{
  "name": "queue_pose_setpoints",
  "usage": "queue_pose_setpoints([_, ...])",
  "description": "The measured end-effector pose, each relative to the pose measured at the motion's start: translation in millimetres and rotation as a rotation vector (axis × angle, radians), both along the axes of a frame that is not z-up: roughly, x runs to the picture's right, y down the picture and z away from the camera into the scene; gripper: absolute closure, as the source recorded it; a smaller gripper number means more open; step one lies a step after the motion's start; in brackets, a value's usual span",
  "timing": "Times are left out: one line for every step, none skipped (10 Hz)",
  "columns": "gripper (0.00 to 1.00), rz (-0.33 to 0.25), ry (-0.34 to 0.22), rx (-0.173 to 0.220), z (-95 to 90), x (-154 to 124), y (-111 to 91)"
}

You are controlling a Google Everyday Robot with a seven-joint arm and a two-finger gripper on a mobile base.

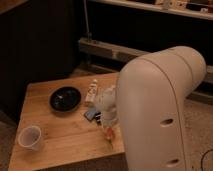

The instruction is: Drag the pepper across the table

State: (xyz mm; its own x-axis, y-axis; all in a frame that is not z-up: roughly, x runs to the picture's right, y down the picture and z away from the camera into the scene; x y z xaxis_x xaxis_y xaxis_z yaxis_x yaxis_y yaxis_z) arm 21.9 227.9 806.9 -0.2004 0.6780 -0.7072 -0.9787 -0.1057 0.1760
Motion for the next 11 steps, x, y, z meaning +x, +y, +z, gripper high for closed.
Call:
queue_pose_setpoints([0.66, 0.004, 0.008, -0.001, 0.1, 3.8, 0.8])
queue_pose_setpoints([0.66, 0.008, 0.015, -0.001, -0.1, 6.9, 1.5])
queue_pose_setpoints([0.66, 0.013, 0.023, -0.001, -1.0, 11.5, 1.9])
queue_pose_setpoints([0.66, 0.020, 0.033, 0.001, -2.4, 17.2, 2.1])
queue_pose_setpoints([0.66, 0.025, 0.039, 0.004, -3.7, 20.8, 1.8])
queue_pose_setpoints([0.66, 0.034, 0.046, 0.007, -4.9, 25.5, 1.2])
queue_pose_setpoints([0.66, 0.046, 0.053, 0.010, -5.6, 29.3, 0.9])
queue_pose_setpoints([0.66, 0.057, 0.057, 0.011, -6.4, 34.4, 1.3])
queue_pose_setpoints([0.66, 0.066, 0.061, 0.011, -6.7, 38.5, 1.9])
queue_pose_setpoints([0.66, 0.073, 0.061, 0.013, -6.6, 40.2, 1.7])
queue_pose_setpoints([0.66, 0.082, 0.067, 0.012, -7.0, 45.0, 2.7])
